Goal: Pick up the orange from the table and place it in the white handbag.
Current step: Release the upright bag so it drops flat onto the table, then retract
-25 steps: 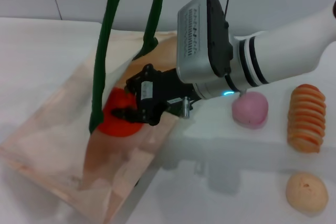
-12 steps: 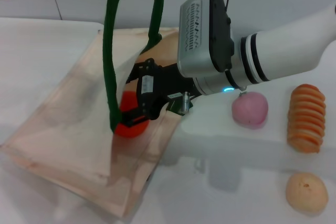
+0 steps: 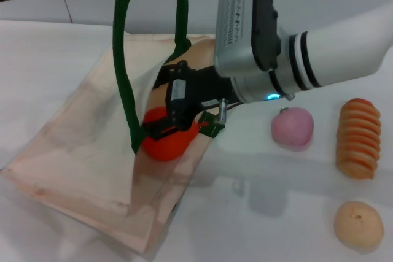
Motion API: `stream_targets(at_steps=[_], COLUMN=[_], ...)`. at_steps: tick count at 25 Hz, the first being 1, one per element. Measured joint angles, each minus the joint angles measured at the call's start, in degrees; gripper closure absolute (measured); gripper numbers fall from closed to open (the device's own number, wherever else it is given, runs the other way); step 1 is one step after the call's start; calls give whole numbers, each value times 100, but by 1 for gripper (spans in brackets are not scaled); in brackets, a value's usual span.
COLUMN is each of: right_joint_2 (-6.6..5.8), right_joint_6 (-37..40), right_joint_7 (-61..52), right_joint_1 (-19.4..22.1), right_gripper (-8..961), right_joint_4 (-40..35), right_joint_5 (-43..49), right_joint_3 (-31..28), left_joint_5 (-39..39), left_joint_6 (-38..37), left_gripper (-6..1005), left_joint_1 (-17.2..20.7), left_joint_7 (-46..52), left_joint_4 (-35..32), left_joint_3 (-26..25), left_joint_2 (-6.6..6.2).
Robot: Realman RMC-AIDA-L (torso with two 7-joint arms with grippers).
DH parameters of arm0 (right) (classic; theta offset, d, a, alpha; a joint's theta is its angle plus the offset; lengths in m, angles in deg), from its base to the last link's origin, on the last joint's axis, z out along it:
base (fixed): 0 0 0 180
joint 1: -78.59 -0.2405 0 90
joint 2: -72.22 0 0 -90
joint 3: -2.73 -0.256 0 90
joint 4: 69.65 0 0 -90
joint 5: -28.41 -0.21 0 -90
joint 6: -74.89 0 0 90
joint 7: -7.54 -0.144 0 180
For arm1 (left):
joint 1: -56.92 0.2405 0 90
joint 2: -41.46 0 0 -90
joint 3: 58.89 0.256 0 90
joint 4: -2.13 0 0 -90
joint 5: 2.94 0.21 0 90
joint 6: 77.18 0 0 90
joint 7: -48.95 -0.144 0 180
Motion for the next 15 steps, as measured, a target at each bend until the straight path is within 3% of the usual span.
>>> stream_targets(at_steps=[4, 15], right_joint_2=[-24, -36], right_joint_6=[16, -27], right_joint_7=[-114, -860], right_joint_1=[53, 263], right_gripper=[70, 69], right_joint_4=[26, -127], right_joint_5=[368, 2189], right_joint_3=[-366, -2089], left_joint_5=[-16, -354], left_joint_6=[14, 236], left_gripper=[861, 860], left_joint_1=[52, 276], left_joint_7=[0, 121], left_joint_4=[0, -188], left_joint_3=[0, 0], left_joint_2=[-14, -85])
